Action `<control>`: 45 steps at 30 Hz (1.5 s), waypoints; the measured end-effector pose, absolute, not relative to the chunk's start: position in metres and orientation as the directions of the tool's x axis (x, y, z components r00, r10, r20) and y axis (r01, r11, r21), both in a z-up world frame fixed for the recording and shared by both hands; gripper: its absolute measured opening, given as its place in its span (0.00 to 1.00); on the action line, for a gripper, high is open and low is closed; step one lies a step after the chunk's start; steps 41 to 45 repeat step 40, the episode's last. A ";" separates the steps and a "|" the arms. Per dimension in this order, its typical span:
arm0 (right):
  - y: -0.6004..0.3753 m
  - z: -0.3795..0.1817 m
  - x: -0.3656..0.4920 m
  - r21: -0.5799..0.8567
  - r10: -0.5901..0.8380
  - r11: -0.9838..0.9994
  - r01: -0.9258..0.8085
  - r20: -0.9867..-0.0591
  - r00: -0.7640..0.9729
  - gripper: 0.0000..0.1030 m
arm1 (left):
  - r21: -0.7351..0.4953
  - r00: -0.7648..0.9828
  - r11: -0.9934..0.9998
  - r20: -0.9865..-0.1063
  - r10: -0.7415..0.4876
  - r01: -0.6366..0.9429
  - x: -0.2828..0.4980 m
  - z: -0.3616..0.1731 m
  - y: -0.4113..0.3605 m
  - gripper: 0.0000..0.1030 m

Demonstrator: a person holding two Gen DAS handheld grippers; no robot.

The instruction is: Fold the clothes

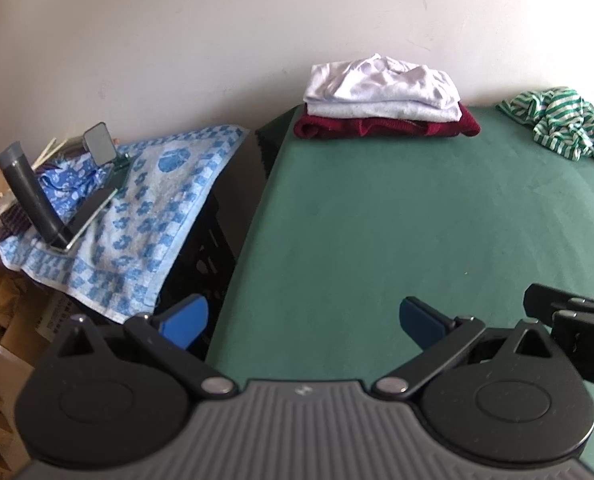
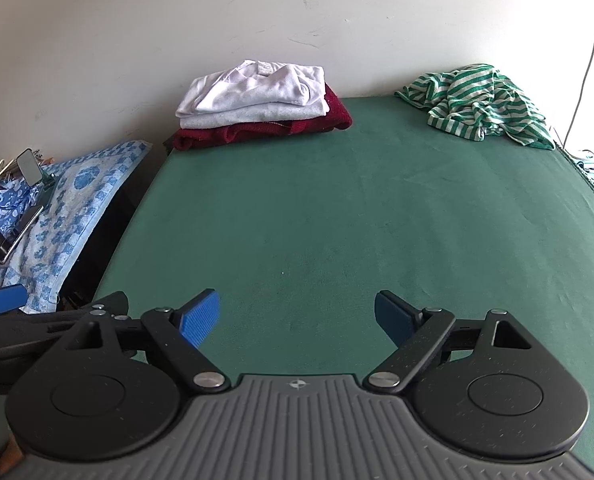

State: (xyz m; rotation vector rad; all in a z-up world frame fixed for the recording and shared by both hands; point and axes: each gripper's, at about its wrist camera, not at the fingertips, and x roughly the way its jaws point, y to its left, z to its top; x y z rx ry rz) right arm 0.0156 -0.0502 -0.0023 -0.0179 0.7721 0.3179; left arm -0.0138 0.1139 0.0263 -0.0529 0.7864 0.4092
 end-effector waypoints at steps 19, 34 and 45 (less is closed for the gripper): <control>-0.051 0.001 0.014 0.082 0.265 0.955 -0.285 -0.668 0.695 0.85 | 0.123 0.706 0.907 -0.589 0.394 -0.404 -0.026 0.038 0.110 1.00; -0.052 0.003 0.013 0.073 0.252 0.960 -0.271 -0.653 0.714 0.85 | 0.086 0.677 0.931 -0.663 0.319 -0.355 -0.023 0.033 0.112 0.99; -0.053 0.002 0.014 0.077 0.249 0.961 -0.265 -0.655 0.713 0.85 | 0.078 0.662 0.932 -0.683 0.310 -0.355 -0.018 0.030 0.111 0.99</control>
